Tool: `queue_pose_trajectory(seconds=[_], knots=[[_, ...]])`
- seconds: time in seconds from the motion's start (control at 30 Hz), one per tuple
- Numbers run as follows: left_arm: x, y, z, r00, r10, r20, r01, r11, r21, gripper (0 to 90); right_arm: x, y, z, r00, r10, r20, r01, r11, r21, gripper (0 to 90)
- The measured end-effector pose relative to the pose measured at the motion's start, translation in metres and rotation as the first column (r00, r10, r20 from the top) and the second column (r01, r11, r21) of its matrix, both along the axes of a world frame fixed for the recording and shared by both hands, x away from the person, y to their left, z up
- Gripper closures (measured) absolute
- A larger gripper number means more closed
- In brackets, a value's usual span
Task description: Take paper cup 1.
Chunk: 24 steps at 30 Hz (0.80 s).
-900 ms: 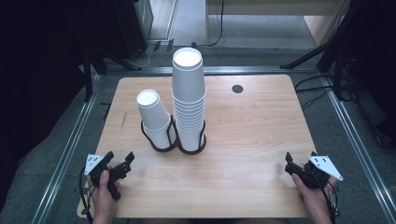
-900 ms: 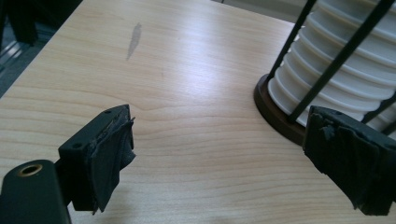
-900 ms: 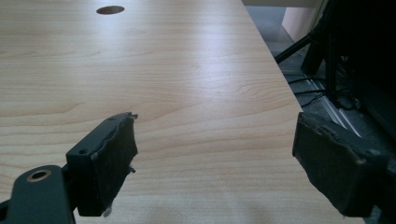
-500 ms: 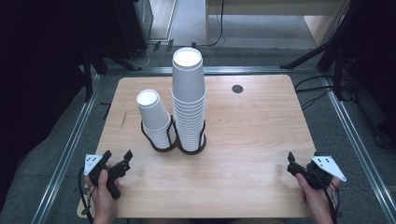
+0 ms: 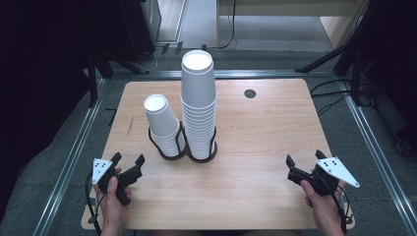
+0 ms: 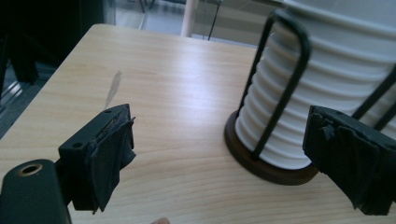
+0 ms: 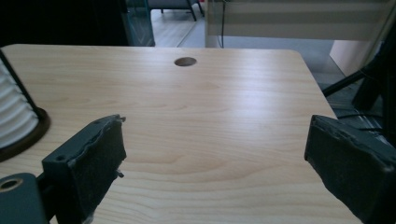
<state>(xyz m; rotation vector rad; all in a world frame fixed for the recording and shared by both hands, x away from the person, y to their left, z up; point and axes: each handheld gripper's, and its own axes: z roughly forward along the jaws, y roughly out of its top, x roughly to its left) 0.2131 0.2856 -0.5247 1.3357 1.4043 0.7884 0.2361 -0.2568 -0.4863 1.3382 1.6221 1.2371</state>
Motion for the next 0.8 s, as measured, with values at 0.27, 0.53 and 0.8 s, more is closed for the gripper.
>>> queue_pose_trajectory(seconds=[0.27,0.53,0.8], knots=[[0.0,-0.017,0.014,0.9987,-0.045,0.025,0.044,0.9985,0.032,8.7,0.004,0.029,0.021,0.998,0.055,0.031,-0.056,0.998,0.022,5.3],[0.003,-0.034,0.022,0.9967,-0.079,0.017,0.078,0.9964,0.031,8.7,0.011,0.053,0.041,0.9953,0.084,0.048,-0.085,0.996,0.026,5.3],[0.008,-0.062,0.032,0.9906,-0.136,0.018,0.135,0.9898,0.046,8.2,0.014,0.076,0.065,0.986,0.15,0.074,-0.151,0.988,0.021,1.4]])
